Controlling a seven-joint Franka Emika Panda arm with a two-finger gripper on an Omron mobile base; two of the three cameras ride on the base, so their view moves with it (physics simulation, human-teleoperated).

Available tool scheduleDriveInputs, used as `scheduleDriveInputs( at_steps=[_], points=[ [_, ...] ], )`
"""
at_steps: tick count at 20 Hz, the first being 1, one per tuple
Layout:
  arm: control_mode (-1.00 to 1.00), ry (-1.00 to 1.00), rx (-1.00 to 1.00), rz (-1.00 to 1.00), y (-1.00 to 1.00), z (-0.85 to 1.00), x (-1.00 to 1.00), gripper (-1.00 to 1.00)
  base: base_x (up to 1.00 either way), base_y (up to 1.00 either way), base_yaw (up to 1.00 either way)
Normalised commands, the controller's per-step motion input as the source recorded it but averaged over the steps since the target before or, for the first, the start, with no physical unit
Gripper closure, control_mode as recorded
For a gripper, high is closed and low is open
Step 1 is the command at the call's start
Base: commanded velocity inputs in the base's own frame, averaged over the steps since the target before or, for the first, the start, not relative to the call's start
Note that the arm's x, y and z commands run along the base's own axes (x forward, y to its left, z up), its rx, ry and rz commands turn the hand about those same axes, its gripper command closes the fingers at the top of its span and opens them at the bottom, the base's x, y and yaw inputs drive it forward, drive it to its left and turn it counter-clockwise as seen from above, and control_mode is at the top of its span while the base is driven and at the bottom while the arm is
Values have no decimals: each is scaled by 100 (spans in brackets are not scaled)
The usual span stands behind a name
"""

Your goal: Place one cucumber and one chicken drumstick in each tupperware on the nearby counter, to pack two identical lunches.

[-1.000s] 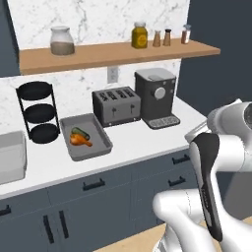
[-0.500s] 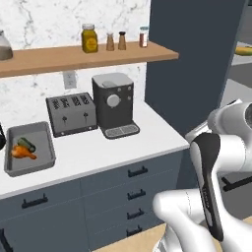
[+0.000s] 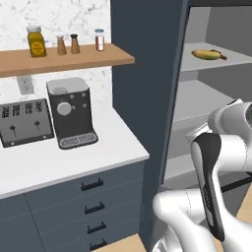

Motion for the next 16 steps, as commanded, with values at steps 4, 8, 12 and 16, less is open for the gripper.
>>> scheduleDriveInputs(
  at_steps=[4, 8, 12, 16],
  points=[
    [100, 0, 0, 0, 0, 0, 0, -100, 21, -22, 0],
    [100, 0, 0, 0, 0, 0, 0, -100, 22, -39, 0],
    [100, 0, 0, 0, 0, 0, 0, -100, 24, -56, 0],
    [100, 0, 0, 0, 0, 0, 0, -100, 38, -64, 0]
  ],
)
